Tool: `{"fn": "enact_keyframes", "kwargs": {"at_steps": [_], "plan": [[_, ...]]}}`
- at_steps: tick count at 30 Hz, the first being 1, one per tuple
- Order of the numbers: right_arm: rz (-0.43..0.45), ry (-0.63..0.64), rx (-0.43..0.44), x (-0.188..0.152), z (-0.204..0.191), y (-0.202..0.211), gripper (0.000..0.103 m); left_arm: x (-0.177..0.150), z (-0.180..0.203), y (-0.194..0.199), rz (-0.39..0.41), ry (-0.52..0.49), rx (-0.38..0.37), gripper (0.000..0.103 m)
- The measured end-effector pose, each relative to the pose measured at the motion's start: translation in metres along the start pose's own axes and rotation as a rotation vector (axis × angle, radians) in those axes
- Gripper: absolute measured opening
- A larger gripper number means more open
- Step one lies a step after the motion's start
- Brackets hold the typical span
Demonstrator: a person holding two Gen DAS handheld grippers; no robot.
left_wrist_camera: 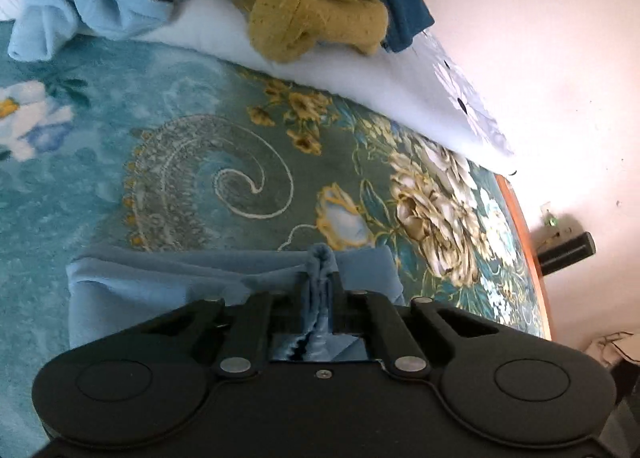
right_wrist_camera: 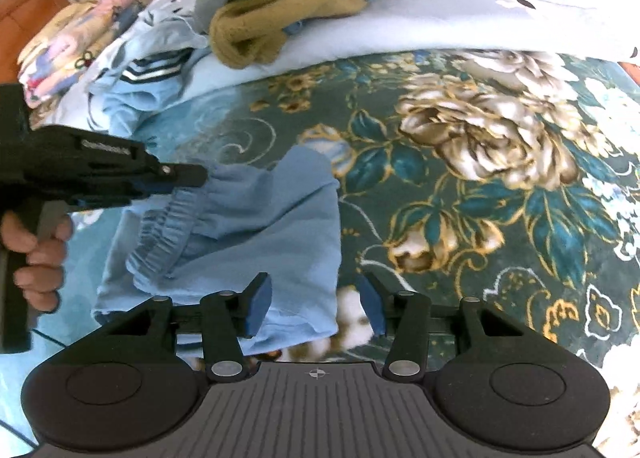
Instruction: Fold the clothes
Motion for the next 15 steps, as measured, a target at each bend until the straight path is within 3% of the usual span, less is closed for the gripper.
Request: {"fn": "enact_keyframes", "kwargs": {"at_steps": [3,7,10,12,13,15], "plan": [[0.009,0.008,0.003,0.000,-0.001,0.003,0.046,0.007,-0.028,0.030,0.069,0.183,0.040,0.005],[0.002,0.000,0.014,-0.002,-0.003,0.000,0.046,-0.007,-0.074,0.029,0.027,0.213,0.202,0.010],[-0.014,-0.014,0.007,-0.003,-0.005,-0.005,0.046,-0.011,-0.085,0.021,0.014,0.261,0.168,0.017],[-0.018,-0.013,0.003,-0.004,-0.006,-0.006,0.046,-0.005,-0.084,0.034,0.045,0.313,0.123,0.036],[-0.020,-0.013,0.004,-0.005,-0.007,-0.006,0.047,-0.003,-0.083,0.044,0.071,0.335,0.100,0.050],[-0.027,-0.013,0.001,-0.006,-0.008,-0.007,0.047,-0.006,-0.082,0.061,0.094,0.359,0.071,0.056]]}}
Point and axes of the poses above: each gripper's, at about its wrist camera, not at the fingertips, and y roughly against the way its jaws point, z to its right, x to its top, the point moved 8 cm from there along -y, roughly the way its jaws point
